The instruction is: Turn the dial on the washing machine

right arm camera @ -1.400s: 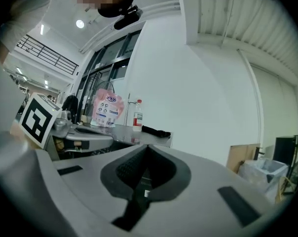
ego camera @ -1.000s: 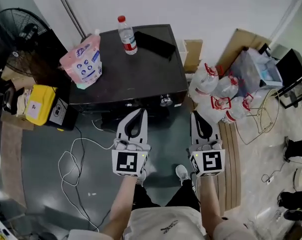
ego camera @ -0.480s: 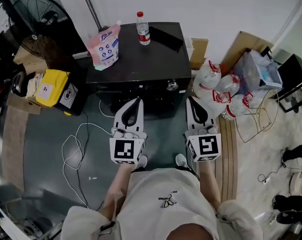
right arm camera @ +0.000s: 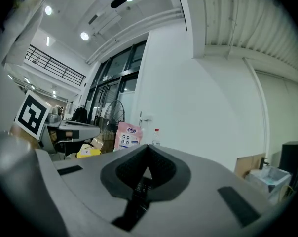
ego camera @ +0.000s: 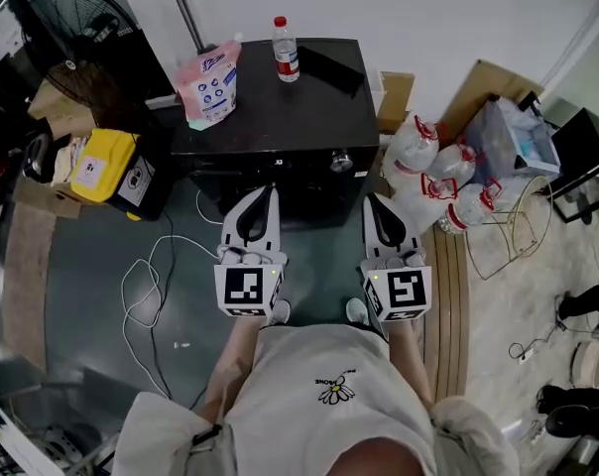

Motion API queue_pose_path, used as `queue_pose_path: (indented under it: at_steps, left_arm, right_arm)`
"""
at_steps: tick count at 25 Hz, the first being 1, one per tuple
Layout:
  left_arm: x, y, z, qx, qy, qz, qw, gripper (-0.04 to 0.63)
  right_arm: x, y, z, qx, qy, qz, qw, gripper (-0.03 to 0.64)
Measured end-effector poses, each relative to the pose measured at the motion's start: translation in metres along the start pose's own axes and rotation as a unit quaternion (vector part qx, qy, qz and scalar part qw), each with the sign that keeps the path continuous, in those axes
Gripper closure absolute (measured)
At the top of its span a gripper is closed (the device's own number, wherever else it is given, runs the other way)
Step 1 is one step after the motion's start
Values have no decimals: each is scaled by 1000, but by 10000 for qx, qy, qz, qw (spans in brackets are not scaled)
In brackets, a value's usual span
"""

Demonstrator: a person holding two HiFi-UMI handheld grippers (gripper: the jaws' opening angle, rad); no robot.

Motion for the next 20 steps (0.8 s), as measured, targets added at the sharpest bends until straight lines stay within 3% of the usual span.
queue_pose_path:
  at_steps: [10,20]
  left_arm:
    - [6,4,7,-68,-194,104,9997,597]
    - [11,-2,-6,-164,-82,74,9998,597]
  right_arm:
    - [-5,-3,1,-128,-79,-94,9998,614]
    - [3,-4,4,-205,-101,-121,9997,614]
Point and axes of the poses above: the fingertips, and each gripper's own axes: x forward along the fingers, z to its right, y out of its top, the point moved 3 cm from there along -x, backward along the fingers, and after that the axes turned 1 degree about -x, right-handed, at the moved point
